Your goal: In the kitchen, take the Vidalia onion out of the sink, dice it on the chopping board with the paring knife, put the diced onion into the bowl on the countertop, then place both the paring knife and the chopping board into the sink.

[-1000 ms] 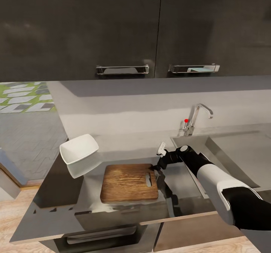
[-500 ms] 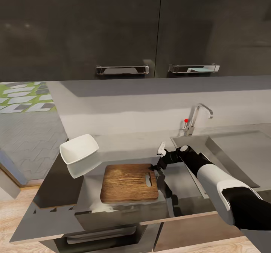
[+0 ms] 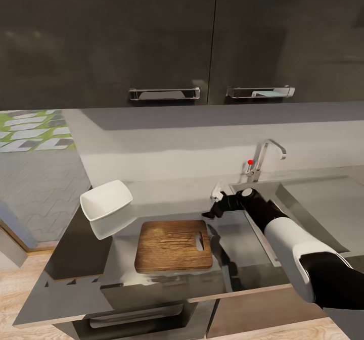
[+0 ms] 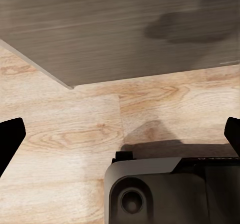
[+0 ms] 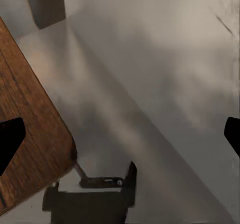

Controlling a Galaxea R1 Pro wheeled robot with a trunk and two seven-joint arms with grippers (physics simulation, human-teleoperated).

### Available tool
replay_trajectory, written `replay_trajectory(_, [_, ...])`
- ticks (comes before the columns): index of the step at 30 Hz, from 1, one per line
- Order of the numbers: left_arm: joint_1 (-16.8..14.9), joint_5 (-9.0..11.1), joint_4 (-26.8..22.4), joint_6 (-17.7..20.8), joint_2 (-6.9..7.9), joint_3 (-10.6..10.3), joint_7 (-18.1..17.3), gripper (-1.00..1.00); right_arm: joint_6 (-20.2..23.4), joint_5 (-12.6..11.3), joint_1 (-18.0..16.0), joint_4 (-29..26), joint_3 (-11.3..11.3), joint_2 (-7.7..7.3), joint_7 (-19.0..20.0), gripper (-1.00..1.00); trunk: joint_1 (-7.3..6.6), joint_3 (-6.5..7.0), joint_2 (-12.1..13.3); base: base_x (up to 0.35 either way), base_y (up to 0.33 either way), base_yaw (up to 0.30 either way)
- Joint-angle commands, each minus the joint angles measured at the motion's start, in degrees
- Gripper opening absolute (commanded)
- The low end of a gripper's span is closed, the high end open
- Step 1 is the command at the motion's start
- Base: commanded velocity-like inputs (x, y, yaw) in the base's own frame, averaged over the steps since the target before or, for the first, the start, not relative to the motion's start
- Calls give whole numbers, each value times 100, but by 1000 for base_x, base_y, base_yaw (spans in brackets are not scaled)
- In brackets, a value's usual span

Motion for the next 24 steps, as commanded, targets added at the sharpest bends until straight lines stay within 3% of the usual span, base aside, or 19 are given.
replay_trajectory(1, [0,-3,-6,-10,0,1,0,100,149,5,-2,-113,15,-4,-105,100,3,-11,-11,0,0,0])
replay_trajectory(7, [1,-3,-5,-10,0,1,0,100,387,-16,-2,-313,11,2,-769,100,3,-11,-11,0,0,0])
replay_trajectory(12, [3,-3,-1,-10,0,1,0,100,427,-310,-2,-331,-6,5,-1490,100,3,-11,-11,0,0,0])
replay_trajectory(16, [4,-3,1,-10,0,1,0,100,412,-924,-2,-280,-10,-9,-2060,100,3,-11,-11,0,0,0])
replay_trajectory(20, [1,-3,1,-10,0,1,0,100,188,-1782,-2,59,-9,-24,-2816,100,3,-11,-11,-14,0,0])
replay_trajectory(24, [0,-3,-3,-10,0,1,0,100,-502,-2067,0,539,-4,-10,-3198,100,3,-11,-11,-130,0,0])
